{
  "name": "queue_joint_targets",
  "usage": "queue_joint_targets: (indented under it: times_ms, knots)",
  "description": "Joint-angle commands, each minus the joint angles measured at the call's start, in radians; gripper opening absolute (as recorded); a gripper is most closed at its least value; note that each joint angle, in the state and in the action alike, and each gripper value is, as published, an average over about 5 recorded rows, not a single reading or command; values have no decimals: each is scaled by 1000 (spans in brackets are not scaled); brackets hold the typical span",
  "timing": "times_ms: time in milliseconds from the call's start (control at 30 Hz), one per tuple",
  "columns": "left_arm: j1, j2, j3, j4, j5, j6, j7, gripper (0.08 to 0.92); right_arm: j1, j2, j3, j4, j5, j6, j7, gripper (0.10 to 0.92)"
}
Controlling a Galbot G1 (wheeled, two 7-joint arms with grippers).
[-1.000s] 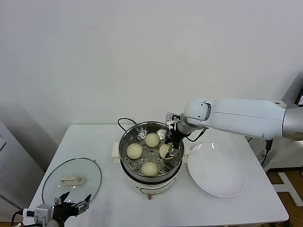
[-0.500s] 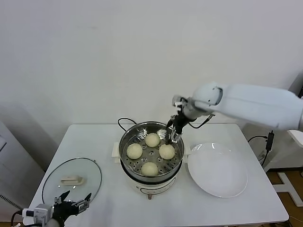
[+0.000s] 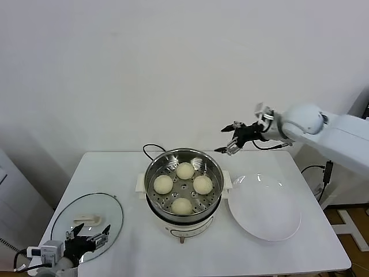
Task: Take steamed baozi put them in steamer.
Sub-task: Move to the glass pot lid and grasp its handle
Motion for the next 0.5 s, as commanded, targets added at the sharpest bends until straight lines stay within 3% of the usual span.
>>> queue_joint_targets:
  times_ms: [33,167,500]
  knots:
    - [-25,-8,-6,-6,16,-6,2,823,-889,-112,880,70,-46,245,243,823]
    - [-12,-8,-14,-13,26,-12,5,823,-1172,-3,1181,68,-107,294,244,823]
    - [5,-18,-22,-18,92,-44,31,823,-1507,319,1621,63,-283,360,202,823]
